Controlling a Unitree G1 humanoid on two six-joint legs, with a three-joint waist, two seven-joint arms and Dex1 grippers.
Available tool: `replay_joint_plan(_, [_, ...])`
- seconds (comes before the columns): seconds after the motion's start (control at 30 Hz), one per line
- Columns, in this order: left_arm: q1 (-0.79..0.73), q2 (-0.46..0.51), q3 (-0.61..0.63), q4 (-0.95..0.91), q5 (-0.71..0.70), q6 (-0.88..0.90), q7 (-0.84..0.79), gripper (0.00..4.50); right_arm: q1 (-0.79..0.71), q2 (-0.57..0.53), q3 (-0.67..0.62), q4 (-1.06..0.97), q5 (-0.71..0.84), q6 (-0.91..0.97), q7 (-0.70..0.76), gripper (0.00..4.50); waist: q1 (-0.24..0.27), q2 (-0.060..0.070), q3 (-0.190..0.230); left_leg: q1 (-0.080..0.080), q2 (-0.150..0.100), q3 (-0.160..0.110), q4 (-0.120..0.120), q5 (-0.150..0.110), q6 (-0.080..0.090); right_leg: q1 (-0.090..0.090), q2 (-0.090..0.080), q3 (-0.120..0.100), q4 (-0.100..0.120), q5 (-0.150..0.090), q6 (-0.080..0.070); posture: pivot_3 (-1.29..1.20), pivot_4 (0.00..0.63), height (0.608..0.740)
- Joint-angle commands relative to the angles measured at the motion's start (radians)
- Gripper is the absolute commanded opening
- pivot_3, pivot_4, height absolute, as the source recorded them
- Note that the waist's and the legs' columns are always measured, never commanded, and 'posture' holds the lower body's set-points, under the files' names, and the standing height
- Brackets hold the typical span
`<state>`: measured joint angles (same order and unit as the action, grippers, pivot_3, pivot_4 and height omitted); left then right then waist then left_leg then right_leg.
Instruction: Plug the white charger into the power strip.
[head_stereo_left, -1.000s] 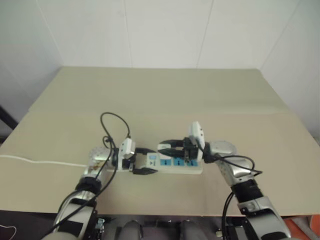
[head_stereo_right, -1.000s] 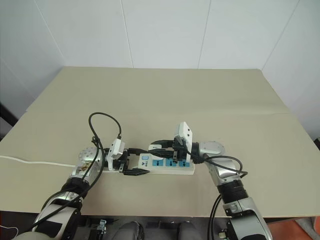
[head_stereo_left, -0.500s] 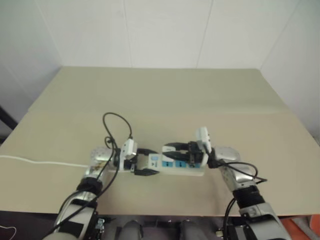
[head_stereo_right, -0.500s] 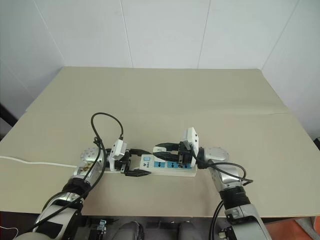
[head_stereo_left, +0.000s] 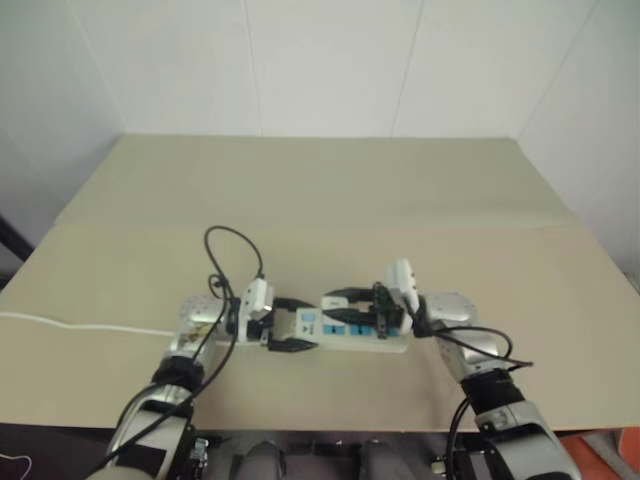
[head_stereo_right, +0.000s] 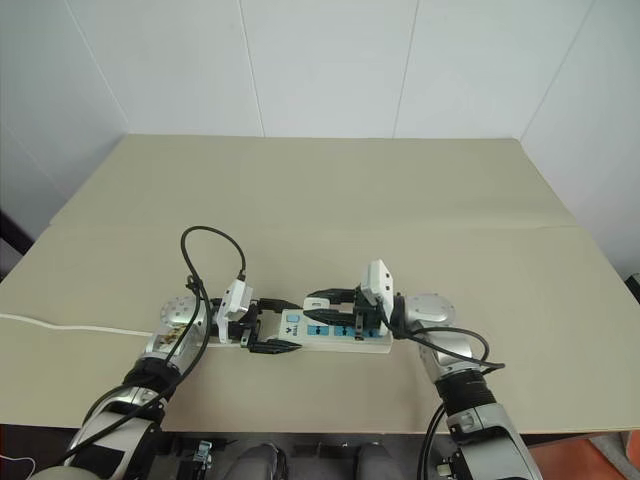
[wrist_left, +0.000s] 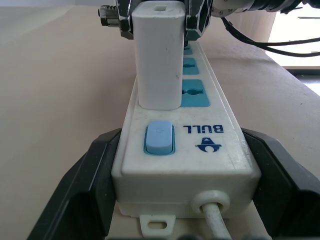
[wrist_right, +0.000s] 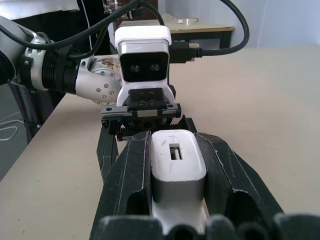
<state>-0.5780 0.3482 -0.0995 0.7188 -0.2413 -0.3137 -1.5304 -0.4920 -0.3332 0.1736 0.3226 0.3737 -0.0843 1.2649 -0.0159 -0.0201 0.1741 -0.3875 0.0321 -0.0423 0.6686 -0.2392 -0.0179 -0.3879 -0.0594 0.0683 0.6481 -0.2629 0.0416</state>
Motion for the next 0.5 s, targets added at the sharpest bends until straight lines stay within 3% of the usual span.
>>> replay_joint_plan(0.03, [0.017,0.008,-0.005,-0.016,0.005,0.017,0.013,3.27,0.032,-0.011,0.037,0.052,-0.076,0.002,-0.011,1.12,-0.001,0.0,-0.001,0.0,0.0,0.0,0.0,0.0,0.0,0.0,0.0,0.0,0.0,0.0,0.0,0.0,0.15,0.74])
replay_joint_plan(0.4, [0.018,0.009,-0.006,-0.018,0.004,0.022,0.012,3.27,0.033,-0.019,0.037,0.054,-0.061,0.049,-0.028,1.12,-0.003,0.0,-0.007,0.001,0.0,0.0,0.0,0.0,0.0,0.0,0.0,0.0,0.0,0.0,0.0,0.0,0.15,0.74])
replay_joint_plan(0.5, [0.014,0.008,-0.006,-0.013,0.004,0.022,0.01,3.27,0.037,-0.03,0.03,0.038,-0.05,0.044,-0.014,2.15,-0.001,0.0,-0.008,0.001,0.0,0.0,0.0,0.0,0.0,0.0,0.0,0.0,0.0,0.0,0.0,0.0,0.15,0.74])
